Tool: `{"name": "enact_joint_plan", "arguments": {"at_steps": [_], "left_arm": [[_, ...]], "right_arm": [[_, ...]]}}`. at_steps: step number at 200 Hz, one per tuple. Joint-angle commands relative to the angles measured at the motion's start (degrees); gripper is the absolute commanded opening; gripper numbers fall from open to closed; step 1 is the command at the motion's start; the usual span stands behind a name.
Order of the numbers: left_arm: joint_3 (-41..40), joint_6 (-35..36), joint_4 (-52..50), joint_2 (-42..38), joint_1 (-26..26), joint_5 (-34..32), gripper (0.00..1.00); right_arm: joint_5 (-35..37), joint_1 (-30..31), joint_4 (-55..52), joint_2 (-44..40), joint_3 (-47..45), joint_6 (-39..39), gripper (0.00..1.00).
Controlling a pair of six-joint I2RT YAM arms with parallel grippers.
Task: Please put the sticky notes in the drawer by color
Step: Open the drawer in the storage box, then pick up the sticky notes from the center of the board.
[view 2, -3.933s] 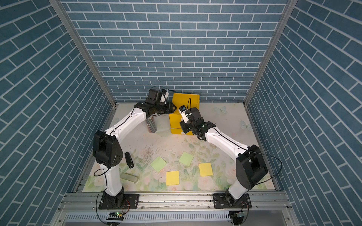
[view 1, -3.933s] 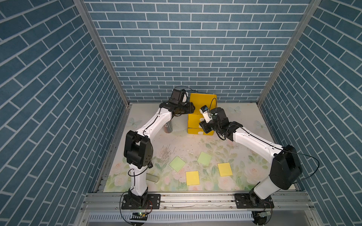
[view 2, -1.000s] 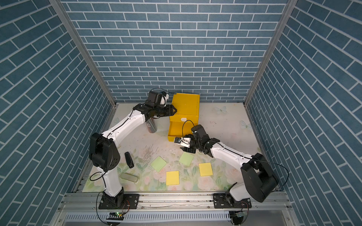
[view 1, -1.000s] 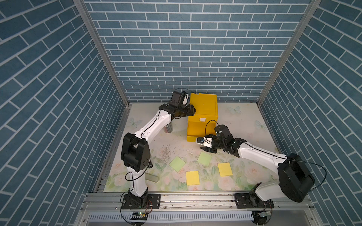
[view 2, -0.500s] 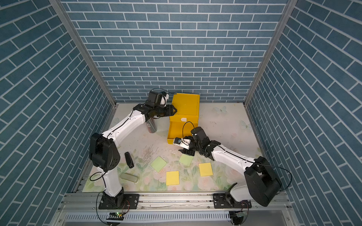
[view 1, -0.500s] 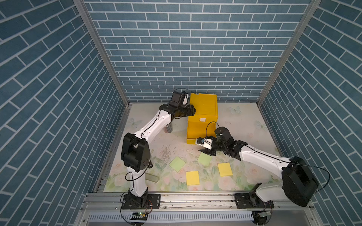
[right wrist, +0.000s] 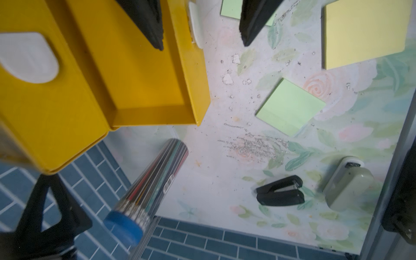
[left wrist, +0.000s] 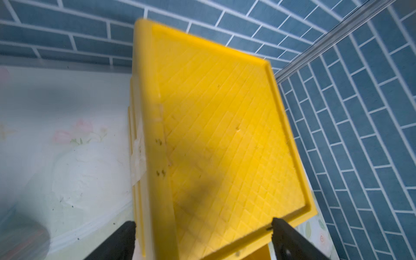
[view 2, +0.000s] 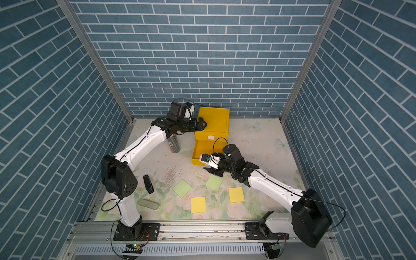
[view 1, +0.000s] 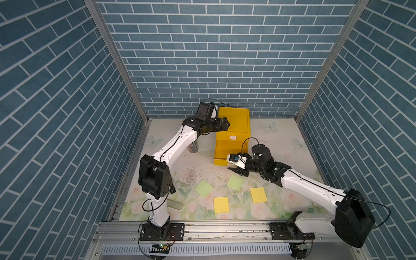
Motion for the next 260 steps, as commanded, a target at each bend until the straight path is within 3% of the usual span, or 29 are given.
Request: {"name": "enact_joint_plan", "arguments": {"at_steps": [1,32,62,90,96,103,121,145,174,188,208,229,240,260], "left_arm": [[3.68,0.65,-1.88,-5.44,-0.32,-1.83,1.00],[-0.86,7.62,-4.43,-15.50,-0.25,-7.65,1.00],[-20.96,8.02,5.30,-32.84,0.29,-10.46,1.00],[-29.07,11.31,-1.14,-41.39,0.21,-5.58,0.93],[-29.86,10.94,-4.46,-41.79,0.17,-6.08,0.93],[-30.41,10.18,-9.14,-41.40,0.12,-6.45,1.00],[-33.05,9.96,-18.94,-40.39,-1.01,-7.93,1.00],[-38.24,7.83,-23.36,-44.66,-4.00,-12.43,1.00],[-44.71,4.03,-22.87,-48.01,-4.72,-12.63,1.00],[-48.97,1.48,-20.40,-47.04,-7.73,-13.47,1.00],[-50.93,-1.24,-17.82,-43.20,-12.96,-19.43,1.00],[-51.49,-2.33,-17.24,-37.45,-14.55,-23.68,1.00],[-52.48,-1.68,-16.21,-34.27,-14.48,-24.07,1.00],[-52.54,1.36,-13.51,-29.40,-14.76,-19.11,1.00]], "right_arm": [[-0.17,0.30,2.09,-4.90,-0.08,5.52,0.59],[5.65,0.21,2.11,-10.82,-1.10,15.29,0.79],[8.49,0.06,0.19,-13.75,-1.33,25.50,0.78],[6.48,0.03,-3.12,-14.71,-1.61,24.46,0.79],[7.18,0.00,-3.84,-15.13,-1.72,24.46,0.79],[7.84,-0.06,-4.30,-15.58,-2.04,24.37,0.79],[8.81,-0.05,-4.31,-17.37,-3.32,24.19,0.79],[8.38,-0.05,-4.00,-20.22,-5.18,24.50,0.79],[9.74,-0.04,-5.46,-20.27,-5.00,27.55,0.77],[9.26,-0.05,-6.45,-19.23,-4.39,27.96,0.78],[8.21,-0.01,-5.60,-18.49,-4.98,28.05,0.78],[6.98,-0.05,-5.05,-18.23,-5.00,28.41,0.78],[6.38,-0.02,-4.73,-18.26,-5.08,28.60,0.78],[6.15,-0.01,-4.16,-18.44,-5.60,28.64,0.78]]}}
